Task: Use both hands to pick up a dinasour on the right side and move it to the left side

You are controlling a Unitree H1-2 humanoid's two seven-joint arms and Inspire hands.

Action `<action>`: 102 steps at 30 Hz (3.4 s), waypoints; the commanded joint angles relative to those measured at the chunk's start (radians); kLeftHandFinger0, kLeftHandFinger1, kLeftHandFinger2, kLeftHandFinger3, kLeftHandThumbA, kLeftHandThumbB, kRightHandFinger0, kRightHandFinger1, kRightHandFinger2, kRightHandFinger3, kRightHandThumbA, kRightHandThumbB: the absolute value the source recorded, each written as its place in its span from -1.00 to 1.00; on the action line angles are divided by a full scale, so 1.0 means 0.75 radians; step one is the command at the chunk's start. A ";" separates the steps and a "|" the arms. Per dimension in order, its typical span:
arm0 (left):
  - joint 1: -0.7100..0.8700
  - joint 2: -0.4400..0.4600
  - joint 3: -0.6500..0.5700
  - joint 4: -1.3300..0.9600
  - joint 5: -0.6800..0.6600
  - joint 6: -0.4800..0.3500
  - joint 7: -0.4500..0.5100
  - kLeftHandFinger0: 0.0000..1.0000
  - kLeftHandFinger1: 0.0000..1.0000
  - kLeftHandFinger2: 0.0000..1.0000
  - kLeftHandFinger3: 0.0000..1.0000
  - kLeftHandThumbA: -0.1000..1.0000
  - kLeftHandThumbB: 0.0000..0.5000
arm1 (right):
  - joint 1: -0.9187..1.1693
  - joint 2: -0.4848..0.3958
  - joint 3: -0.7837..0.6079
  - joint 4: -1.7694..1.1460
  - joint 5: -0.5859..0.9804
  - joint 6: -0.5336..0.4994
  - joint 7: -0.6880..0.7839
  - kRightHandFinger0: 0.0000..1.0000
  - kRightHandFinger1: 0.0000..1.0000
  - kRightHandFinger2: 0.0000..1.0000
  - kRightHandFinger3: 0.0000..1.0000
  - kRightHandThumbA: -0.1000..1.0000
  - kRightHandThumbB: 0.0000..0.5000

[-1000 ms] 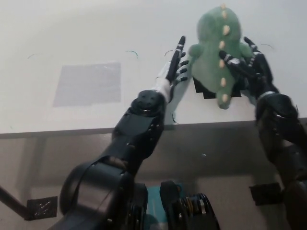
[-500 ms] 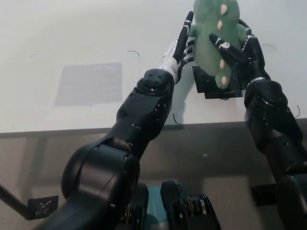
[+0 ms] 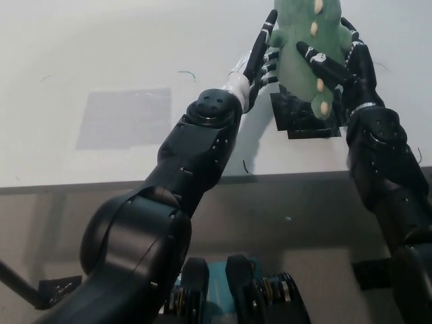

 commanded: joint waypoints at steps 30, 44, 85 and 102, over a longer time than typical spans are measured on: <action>0.108 0.076 0.030 -0.039 -0.033 -0.102 -0.111 1.00 1.00 1.00 1.00 1.00 0.22 | -0.206 0.185 0.172 0.336 -0.108 -0.025 -0.031 1.00 1.00 1.00 1.00 1.00 -0.49; 0.242 0.133 0.063 -0.163 -0.038 -0.162 -0.080 1.00 1.00 1.00 1.00 1.00 0.57 | -0.209 0.251 0.200 0.313 -0.096 -0.019 0.067 1.00 1.00 1.00 1.00 1.00 -0.10; 0.906 0.233 0.224 -1.368 0.009 -0.023 0.254 1.00 1.00 1.00 1.00 1.00 0.32 | -0.304 0.544 0.411 0.248 -0.187 -0.116 0.406 1.00 1.00 1.00 1.00 1.00 -0.98; 0.971 0.212 0.210 -1.415 0.012 -0.074 0.306 1.00 1.00 1.00 1.00 1.00 0.06 | -0.248 0.557 0.417 0.200 -0.207 -0.126 0.455 1.00 1.00 1.00 1.00 1.00 -0.98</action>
